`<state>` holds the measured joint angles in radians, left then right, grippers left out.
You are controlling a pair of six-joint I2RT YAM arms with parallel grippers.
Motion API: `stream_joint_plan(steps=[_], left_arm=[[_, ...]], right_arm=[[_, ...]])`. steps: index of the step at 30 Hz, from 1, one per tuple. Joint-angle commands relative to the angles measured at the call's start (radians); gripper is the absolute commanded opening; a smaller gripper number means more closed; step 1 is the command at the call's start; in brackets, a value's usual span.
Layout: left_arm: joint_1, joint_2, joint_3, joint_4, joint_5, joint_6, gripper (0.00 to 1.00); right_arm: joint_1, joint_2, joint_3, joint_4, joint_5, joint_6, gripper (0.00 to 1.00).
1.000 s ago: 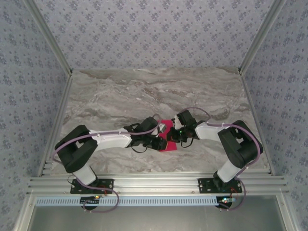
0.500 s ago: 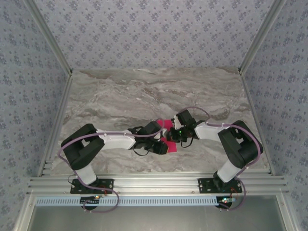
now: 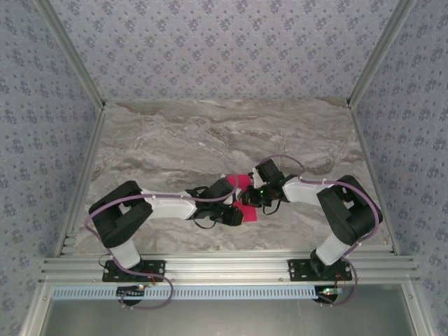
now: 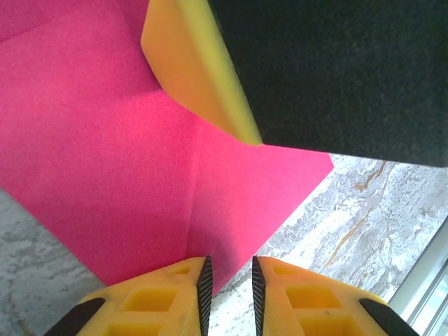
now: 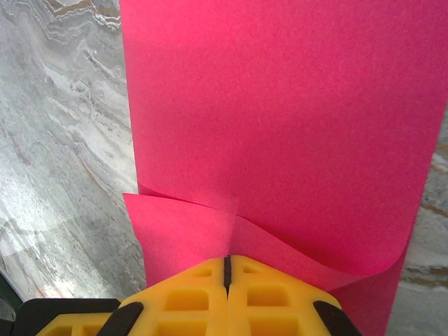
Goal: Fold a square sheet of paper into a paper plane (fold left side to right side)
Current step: Fold the triangle a second time at the center of the table.
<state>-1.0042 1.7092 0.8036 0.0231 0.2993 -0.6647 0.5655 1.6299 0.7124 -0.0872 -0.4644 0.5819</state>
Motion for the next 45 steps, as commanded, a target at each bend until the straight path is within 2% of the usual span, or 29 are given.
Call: stream_joint_plan(steps=[1,16,24,30,36,45], left_arm=[[-0.017,-0.014,-0.039,0.007,-0.007,-0.034,0.23],[-0.060,-0.080,-0.135,0.033,-0.052,-0.102,0.19],[-0.065,-0.199,-0.224,0.092,-0.042,-0.146,0.15],[-0.020,-0.319,-0.179,0.022,-0.040,-0.095,0.16],[-0.004,-0.210,-0.078,-0.001,0.006,-0.045,0.17],[-0.003,-0.064,-0.030,-0.014,-0.022,-0.033,0.16]], right_arm=[[0.011,0.015,-0.003,-0.112,0.049,-0.027,0.05],[0.010,0.011,0.013,-0.129,0.036,-0.034,0.05],[0.011,0.016,0.019,-0.134,0.036,-0.034,0.05],[0.014,0.017,0.025,-0.138,0.038,-0.037,0.05],[0.018,0.018,0.028,-0.141,0.038,-0.036,0.05],[0.019,0.007,0.035,-0.155,0.036,-0.044,0.05]])
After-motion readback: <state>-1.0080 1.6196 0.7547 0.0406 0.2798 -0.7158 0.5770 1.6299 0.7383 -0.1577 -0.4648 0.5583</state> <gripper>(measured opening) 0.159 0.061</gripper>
